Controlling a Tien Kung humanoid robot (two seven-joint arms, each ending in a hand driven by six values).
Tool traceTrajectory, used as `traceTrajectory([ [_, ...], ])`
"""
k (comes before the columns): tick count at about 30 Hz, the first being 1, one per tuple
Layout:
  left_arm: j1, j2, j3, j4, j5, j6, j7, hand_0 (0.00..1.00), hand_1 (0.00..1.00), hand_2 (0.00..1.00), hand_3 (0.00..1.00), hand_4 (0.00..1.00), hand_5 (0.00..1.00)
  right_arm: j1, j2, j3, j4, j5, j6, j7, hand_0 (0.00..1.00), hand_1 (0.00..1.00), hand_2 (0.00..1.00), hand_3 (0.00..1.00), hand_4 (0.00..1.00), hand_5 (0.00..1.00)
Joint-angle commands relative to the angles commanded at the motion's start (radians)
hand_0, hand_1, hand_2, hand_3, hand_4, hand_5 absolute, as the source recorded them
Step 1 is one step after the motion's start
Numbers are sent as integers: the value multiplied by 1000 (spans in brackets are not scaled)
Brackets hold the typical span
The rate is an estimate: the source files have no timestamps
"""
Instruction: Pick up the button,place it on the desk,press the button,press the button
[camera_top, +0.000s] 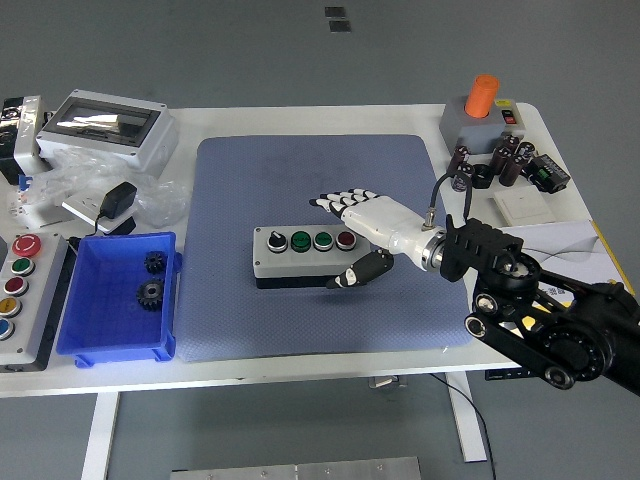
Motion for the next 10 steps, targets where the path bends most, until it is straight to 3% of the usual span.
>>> traceTrajectory([
  [5, 0, -1, -1, 0, 1, -1, 0, 728, 733, 656, 658, 765, 467, 1, 18, -32, -35, 6, -39, -5, 998, 998, 998, 998, 998, 477],
  [10, 0, -2, -3, 0, 2, -1, -1, 728, 733, 656, 658, 765, 467, 0, 31, -56, -61, 28, -125, 6, 998, 998, 998, 998, 998, 484],
])
